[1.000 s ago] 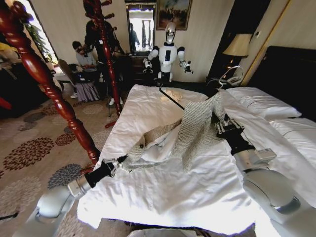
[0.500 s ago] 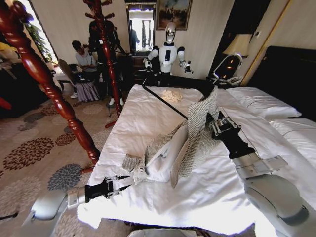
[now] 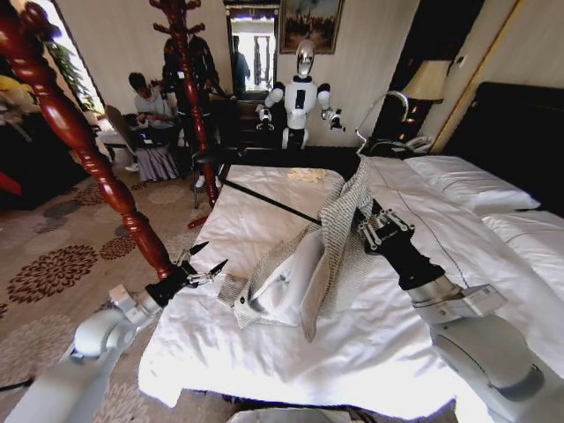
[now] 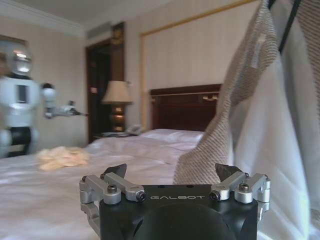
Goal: Pick up the clothes from the bed and hang them on the clothes hanger.
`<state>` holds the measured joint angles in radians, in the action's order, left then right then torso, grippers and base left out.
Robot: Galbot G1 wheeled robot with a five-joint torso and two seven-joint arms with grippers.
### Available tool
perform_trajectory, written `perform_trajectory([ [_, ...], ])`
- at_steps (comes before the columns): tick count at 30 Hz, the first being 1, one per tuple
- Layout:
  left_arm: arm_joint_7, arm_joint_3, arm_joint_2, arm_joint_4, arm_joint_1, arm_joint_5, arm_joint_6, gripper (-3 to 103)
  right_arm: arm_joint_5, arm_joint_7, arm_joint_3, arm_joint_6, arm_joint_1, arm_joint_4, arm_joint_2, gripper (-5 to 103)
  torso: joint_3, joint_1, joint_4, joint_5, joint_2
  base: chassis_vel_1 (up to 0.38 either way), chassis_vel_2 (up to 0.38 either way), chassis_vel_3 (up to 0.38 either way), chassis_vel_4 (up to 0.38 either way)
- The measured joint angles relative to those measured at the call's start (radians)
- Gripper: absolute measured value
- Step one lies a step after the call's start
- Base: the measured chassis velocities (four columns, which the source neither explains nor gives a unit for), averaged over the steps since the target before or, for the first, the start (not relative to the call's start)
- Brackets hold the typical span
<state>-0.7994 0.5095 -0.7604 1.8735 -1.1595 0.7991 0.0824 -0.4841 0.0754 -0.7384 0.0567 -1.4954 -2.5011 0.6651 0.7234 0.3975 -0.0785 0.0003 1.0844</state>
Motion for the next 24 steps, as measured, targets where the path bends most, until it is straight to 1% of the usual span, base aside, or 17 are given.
perform_trajectory([
  [1,-0.046,-0.042,0.014,-0.047,0.053,0.007,0.004,100,-0.002,-0.003,0.000,0.002,0.001,0.000,-0.004,23,0.000,0.000,0.0002,0.0000,0.000,0.000,0.000,0.000,0.000],
  [2,-0.102,-0.114,0.025,-0.128,0.139,0.017,0.008,100,-0.003,-0.007,0.000,0.006,0.001,0.000,-0.010,23,0.000,0.000,0.0005,-0.0003,0.000,0.000,0.000,0.000,0.000],
  [3,-0.102,-0.114,0.025,-0.128,0.139,0.017,0.008,100,-0.003,-0.007,0.000,0.006,0.001,0.000,-0.010,23,0.000,0.000,0.0005,-0.0003,0.000,0.000,0.000,0.000,0.000],
  [5,-0.158,-0.222,0.020,-0.238,0.264,0.042,0.018,100,-0.007,-0.010,0.000,0.011,0.002,0.006,-0.018,23,0.000,0.000,0.0008,-0.0003,0.000,0.000,0.000,0.000,0.000],
  [6,-0.168,-0.241,0.016,-0.257,0.288,0.046,0.020,100,-0.008,-0.010,0.000,0.011,0.002,0.007,-0.019,23,0.000,0.000,0.0007,-0.0003,0.000,0.000,0.000,0.000,0.000],
  [7,-0.199,-0.286,0.005,-0.302,0.343,0.054,0.021,100,-0.012,-0.010,-0.001,0.012,0.003,0.011,-0.024,23,0.000,0.000,0.0006,-0.0002,0.000,0.000,0.000,0.000,0.000],
  [8,-0.254,-0.358,-0.021,-0.381,0.434,0.064,0.022,100,-0.021,-0.011,-0.006,0.012,0.005,0.015,-0.033,23,0.000,0.000,0.0001,0.0000,0.000,0.000,0.000,0.000,0.000],
  [9,-0.254,-0.358,-0.021,-0.381,0.434,0.064,0.022,100,-0.021,-0.011,-0.006,0.012,0.005,0.015,-0.033,23,0.000,0.000,0.0001,0.0000,0.000,0.000,0.000,0.000,0.000],
  [11,-0.340,-0.418,-0.053,-0.472,0.513,0.068,0.023,100,-0.028,-0.010,-0.014,0.012,0.005,0.017,-0.042,23,0.000,0.000,-0.0001,-0.0002,0.000,0.000,0.000,0.000,0.000],
  [12,-0.438,-0.459,-0.085,-0.567,0.582,0.056,0.025,100,-0.034,-0.009,-0.022,0.012,0.004,0.018,-0.051,23,0.000,0.000,0.0002,0.0000,0.000,0.000,0.000,0.000,0.000],
  [13,-0.478,-0.475,-0.100,-0.605,0.608,0.045,0.028,100,-0.035,-0.008,-0.025,0.012,0.003,0.018,-0.053,23,0.000,0.000,0.0005,0.0001,0.000,0.000,0.000,0.000,0.000],
  [14,-0.478,-0.475,-0.100,-0.605,0.608,0.045,0.028,100,-0.035,-0.008,-0.025,0.012,0.003,0.018,-0.053,23,0.000,0.000,0.0005,0.0001,0.000,0.000,0.000,0.000,0.000],
  [15,-0.526,-0.497,-0.121,-0.651,0.642,0.028,0.035,100,-0.036,-0.007,-0.028,0.012,0.004,0.018,-0.054,23,0.000,0.000,0.0009,-0.0003,0.000,0.000,0.000,0.000,0.000],
  [17,-0.594,-0.536,-0.157,-0.717,0.702,0.001,0.042,100,-0.037,-0.007,-0.030,0.012,0.005,0.018,-0.054,23,0.000,0.000,0.0008,0.0000,0.000,0.000,0.000,0.000,0.000],
  [18,-0.594,-0.536,-0.157,-0.717,0.702,0.001,0.042,100,-0.037,-0.007,-0.030,0.012,0.005,0.018,-0.054,23,0.000,0.000,0.0008,0.0000,0.000,0.000,0.000,0.000,0.000],
  [21,-0.660,-0.580,-0.225,-0.796,0.783,-0.034,0.048,100,-0.035,-0.006,-0.031,0.011,0.005,0.017,-0.050,23,0.000,0.000,0.0001,-0.0001,0.000,0.000,0.000,0.000,0.000],
  [24,-0.688,-0.603,-0.263,-0.844,0.827,-0.056,0.050,100,-0.034,-0.006,-0.034,0.011,0.006,0.012,-0.049,23,0.000,0.000,0.0000,0.0002,0.000,0.000,0.000,0.000,0.000],
])
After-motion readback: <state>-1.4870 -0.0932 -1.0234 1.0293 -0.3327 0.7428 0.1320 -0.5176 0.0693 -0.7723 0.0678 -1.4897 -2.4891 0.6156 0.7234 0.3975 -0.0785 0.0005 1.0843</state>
